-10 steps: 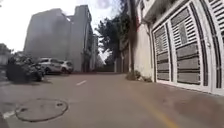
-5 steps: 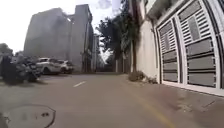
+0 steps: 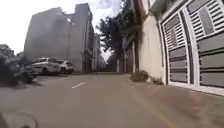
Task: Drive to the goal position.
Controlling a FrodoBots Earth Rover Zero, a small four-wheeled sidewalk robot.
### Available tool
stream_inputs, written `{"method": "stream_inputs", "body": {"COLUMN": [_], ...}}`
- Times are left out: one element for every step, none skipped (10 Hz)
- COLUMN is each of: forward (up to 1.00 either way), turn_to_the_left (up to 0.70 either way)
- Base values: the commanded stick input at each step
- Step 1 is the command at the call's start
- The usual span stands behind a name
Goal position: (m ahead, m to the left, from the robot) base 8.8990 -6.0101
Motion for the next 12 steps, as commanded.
{"method": "stream_inputs", "body": {"forward": [0.85,0.85,0.85,0.85,0.85,0.85,0.85,0.85,0.85,0.85,0.85,0.85], "turn_to_the_left": [0.00,0.00,0.00,0.00,0.00,0.00,0.00,0.00,0.00,0.00,0.00,0.00]}}
